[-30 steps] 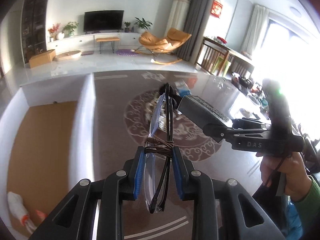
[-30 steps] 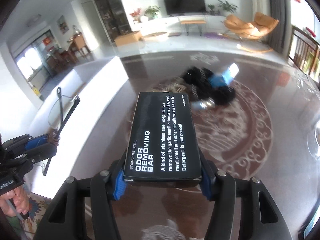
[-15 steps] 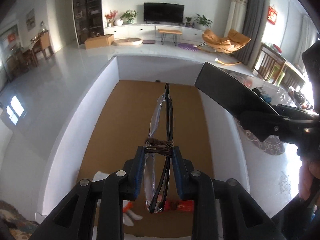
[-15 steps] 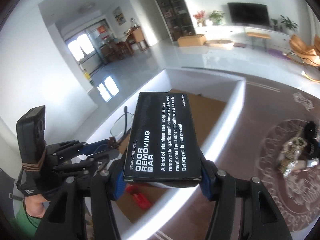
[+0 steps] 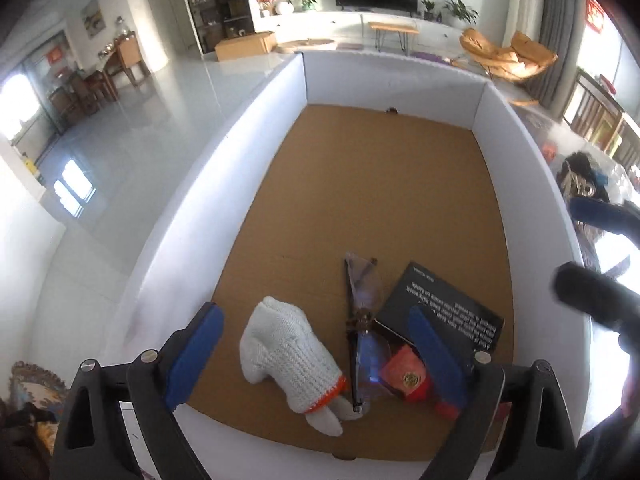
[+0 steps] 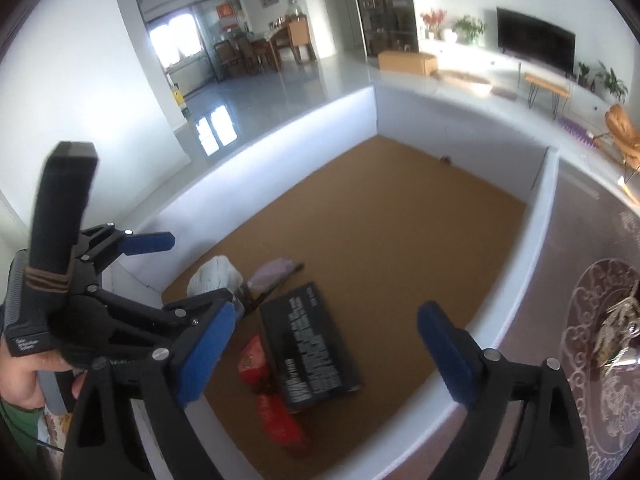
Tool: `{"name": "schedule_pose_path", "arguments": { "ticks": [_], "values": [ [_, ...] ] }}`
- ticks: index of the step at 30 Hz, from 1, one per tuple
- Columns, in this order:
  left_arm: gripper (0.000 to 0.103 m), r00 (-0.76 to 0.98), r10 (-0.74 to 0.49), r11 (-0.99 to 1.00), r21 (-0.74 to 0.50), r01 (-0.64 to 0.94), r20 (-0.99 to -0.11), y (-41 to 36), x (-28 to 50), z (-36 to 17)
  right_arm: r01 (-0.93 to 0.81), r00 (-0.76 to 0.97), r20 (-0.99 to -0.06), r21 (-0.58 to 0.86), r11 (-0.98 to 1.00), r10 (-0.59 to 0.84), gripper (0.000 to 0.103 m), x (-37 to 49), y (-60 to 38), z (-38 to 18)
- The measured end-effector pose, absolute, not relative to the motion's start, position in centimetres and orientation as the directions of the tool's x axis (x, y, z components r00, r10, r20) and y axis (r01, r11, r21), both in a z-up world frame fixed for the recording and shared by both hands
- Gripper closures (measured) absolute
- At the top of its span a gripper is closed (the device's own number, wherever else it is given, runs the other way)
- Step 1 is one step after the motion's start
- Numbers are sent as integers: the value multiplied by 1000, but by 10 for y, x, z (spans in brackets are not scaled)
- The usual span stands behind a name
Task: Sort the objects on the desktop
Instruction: 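Open both grippers over the bin and return both tools over the table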
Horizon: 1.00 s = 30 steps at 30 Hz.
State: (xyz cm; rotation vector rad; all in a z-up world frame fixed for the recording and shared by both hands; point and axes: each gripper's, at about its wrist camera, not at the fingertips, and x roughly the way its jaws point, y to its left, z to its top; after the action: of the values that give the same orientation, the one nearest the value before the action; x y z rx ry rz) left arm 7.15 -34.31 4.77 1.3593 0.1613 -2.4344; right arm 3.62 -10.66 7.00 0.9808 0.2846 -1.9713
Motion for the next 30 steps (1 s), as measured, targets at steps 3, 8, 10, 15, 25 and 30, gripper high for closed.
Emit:
{"name": "schedule_pose_path", "arguments": {
  "ticks": [3,8,10,15,25,30],
  "values": [
    [9,-542,-253,-930,49,363,-802,-331,72,61,771,-381,-679,141,-622,-627,7,28,-67,89],
    [8,-685,-194,-970,33,242,-703,-271,75,99,656,-590,-613,15,-755,-525,0,22,24,95],
    [8,-730,-120,-989,18,145,-673,-233,75,110,581,-648,-621,-29,-813,-441,0,17,68,76],
    [2,-722,144,-988,-57,-144,-677,-123,75,116,370,-648,-731,-56,-928,-214,0,0,189,10],
    [0,-536,208,-967,-89,-240,-818,7,14,-7,168,-639,-764,-27,-985,-88,0,0,264,-15],
    [0,-516,187,-980,-120,-162,-836,-17,-6,-36,176,-639,-764,-26,-984,-94,0,-3,262,-20]
  ]
}}
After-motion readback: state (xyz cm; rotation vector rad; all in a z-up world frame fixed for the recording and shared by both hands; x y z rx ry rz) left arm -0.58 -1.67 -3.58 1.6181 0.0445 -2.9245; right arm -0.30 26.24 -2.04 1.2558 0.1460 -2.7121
